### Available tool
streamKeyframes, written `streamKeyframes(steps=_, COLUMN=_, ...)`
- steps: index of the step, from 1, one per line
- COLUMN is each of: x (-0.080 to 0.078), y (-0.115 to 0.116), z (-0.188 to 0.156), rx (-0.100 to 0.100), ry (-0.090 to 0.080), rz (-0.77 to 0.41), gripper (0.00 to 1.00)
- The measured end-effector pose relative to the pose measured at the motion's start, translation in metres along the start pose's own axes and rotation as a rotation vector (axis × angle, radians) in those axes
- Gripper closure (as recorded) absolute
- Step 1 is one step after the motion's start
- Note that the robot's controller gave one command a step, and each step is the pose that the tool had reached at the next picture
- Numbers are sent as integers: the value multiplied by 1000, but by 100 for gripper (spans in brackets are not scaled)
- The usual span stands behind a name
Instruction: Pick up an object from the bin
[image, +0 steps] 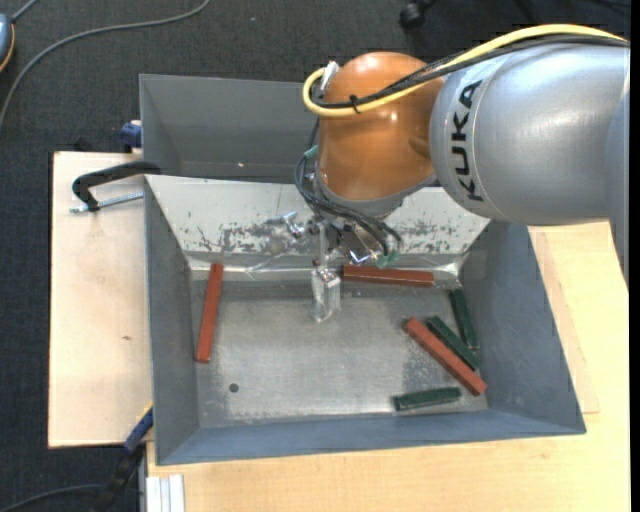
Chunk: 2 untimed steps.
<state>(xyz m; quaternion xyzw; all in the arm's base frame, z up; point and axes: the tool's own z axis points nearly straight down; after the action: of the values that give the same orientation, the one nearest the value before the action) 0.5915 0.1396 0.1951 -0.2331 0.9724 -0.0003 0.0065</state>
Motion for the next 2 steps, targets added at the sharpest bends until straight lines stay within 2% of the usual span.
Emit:
streamKeyframes(steps=1, x=67, y=-106, z=-37, rx=2, ry=6, rz=-77, gripper=0)
streamKeyframes(steps=2, x=128, y=-126, z=104, rx=-10, ry=17, rz=-264, gripper=0)
